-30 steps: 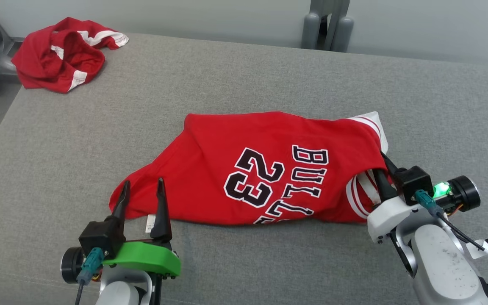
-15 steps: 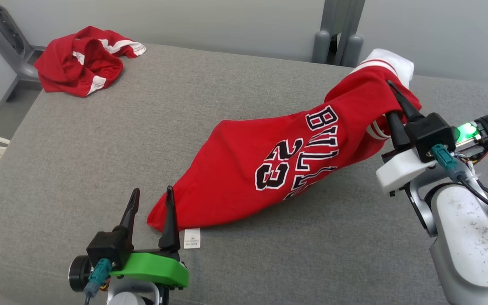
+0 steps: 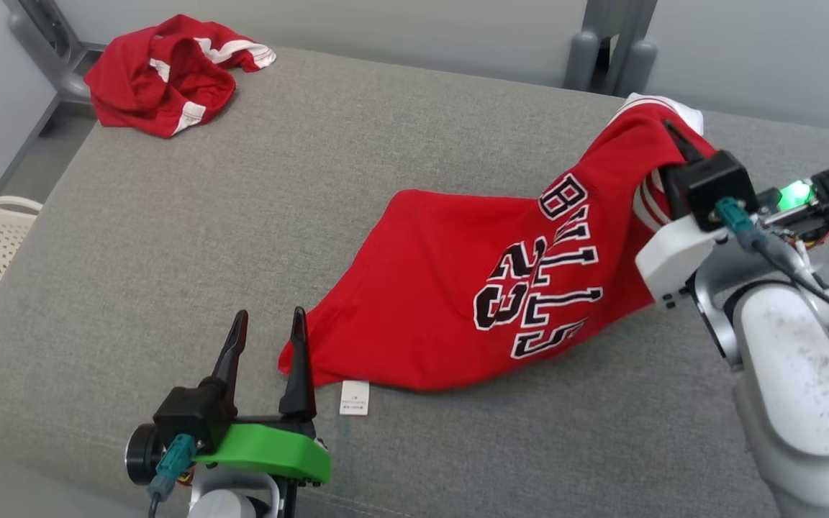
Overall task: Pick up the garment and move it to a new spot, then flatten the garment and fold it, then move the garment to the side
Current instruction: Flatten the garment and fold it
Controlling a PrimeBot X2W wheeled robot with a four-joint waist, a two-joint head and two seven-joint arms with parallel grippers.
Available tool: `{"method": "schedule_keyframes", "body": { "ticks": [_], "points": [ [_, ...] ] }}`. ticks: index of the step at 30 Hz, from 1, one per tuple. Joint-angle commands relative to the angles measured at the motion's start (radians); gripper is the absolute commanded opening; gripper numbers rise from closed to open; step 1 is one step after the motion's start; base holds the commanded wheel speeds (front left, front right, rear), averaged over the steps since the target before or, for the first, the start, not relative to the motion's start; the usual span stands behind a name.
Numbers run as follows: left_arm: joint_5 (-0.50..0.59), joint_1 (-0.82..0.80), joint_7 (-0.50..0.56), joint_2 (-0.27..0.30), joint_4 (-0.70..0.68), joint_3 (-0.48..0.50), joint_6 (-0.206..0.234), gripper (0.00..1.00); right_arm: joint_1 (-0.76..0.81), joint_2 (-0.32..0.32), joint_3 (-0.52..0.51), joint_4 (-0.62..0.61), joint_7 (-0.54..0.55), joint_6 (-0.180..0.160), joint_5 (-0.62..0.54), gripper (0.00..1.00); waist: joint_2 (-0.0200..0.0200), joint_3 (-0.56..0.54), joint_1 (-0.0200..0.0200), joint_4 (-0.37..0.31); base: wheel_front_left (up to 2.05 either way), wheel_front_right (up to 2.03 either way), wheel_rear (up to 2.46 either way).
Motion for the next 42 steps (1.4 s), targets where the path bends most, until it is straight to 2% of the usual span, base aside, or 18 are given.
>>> {"method": "schedule_keyframes", "body": {
  "ticks": [1, 9, 15, 16, 17, 18, 22, 28, 36, 42],
  "points": [
    [-0.005, -0.029, 0.0, -0.001, -0.006, -0.01, -0.005, 1.0, -0.061, -0.022, -0.011, 0.055, -0.014, -0.002, 0.003, 0.0, 0.0, 0.047, 0.0, 0.035, 0.0, 0.0, 0.0],
    [-0.044, -0.101, 0.0, -0.001, -0.019, -0.078, 0.003, 1.0, -0.361, -0.075, -0.043, 0.444, -0.102, -0.002, -0.053, 0.0, 0.0, 0.163, 0.0, 0.131, 0.0, 0.0, 0.0],
    [-0.062, -0.135, 0.0, -0.001, -0.024, -0.107, 0.011, 1.0, -0.516, -0.05, -0.092, 0.664, -0.211, -0.002, -0.128, 0.02, 0.0, 0.22, 0.0, 0.176, 0.0, 0.0, 0.0],
    [-0.064, -0.138, 0.0, -0.001, -0.023, -0.111, 0.011, 1.0, -0.529, -0.041, -0.091, 0.699, -0.227, -0.002, -0.132, 0.23, 0.0, 0.225, 0.0, 0.179, 0.0, 0.0, 0.0],
    [-0.064, -0.14, 0.0, -0.001, -0.022, -0.115, 0.014, 1.0, -0.547, -0.03, -0.089, 0.736, -0.254, -0.002, -0.136, 0.87, 0.0, 0.229, 0.0, 0.181, 0.0, 0.0, 0.0],
    [-0.065, -0.142, 0.0, -0.001, -0.021, -0.118, 0.015, 1.0, -0.56, -0.026, -0.086, 0.763, -0.27, -0.002, -0.142, 1.0, 0.0, 0.232, 0.0, 0.182, 0.0, 0.0, 0.0],
    [-0.07, -0.151, 0.0, -0.001, -0.021, -0.12, 0.023, 1.0, -0.609, 0.0, -0.086, 0.869, -0.325, -0.002, -0.163, 1.0, 0.0, 0.24, 0.0, 0.169, 0.0, 0.0, 0.0],
    [-0.046, -0.155, 0.0, -0.001, -0.017, -0.102, 0.023, 1.0, -0.644, 0.011, -0.086, 0.966, -0.39, -0.002, -0.17, 1.0, 0.0, 0.217, 0.0, 0.11, 0.0, 0.0, 0.0],
    [-0.008, -0.119, 0.0, 0.0, -0.002, -0.062, 0.01, 1.0, -0.588, 0.022, -0.123, 1.021, -0.432, -0.002, -0.069, 1.0, 0.0, 0.132, 0.0, -0.001, 0.0, 0.0, 0.0],
    [0.012, -0.098, 0.0, 0.0, 0.007, -0.037, 0.002, 1.0, -0.501, 0.027, -0.113, 1.037, -0.439, -0.002, 0.032, 1.0, 0.0, 0.081, 0.0, -0.052, 0.0, 0.0, 0.0]
  ]
}}
